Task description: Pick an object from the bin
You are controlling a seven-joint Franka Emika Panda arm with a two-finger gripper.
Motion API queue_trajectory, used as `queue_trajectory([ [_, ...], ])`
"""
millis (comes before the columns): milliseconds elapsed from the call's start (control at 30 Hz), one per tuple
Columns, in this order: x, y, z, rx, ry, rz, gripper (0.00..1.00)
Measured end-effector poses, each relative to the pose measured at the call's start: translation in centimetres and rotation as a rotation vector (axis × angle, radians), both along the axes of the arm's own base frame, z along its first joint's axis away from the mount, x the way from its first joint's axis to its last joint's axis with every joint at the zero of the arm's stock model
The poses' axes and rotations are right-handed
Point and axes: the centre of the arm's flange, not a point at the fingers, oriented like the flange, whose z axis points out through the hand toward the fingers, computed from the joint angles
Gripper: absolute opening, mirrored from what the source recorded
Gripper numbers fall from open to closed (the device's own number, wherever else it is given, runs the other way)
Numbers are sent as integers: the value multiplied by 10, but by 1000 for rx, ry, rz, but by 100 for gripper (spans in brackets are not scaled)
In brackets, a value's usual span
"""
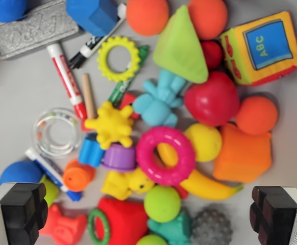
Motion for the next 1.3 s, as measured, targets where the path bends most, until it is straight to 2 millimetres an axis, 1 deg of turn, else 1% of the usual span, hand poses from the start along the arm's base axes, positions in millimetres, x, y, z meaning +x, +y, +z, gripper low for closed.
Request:
queue_trajectory([
  [267,-11,0,-6,1,3,18,100],
  [767,-43,-1,-22,5,13,71,100],
  [1167,-76,-3,-39,10,22,126,100],
  [1300,-90,-3,-46,13,26,148,100],
])
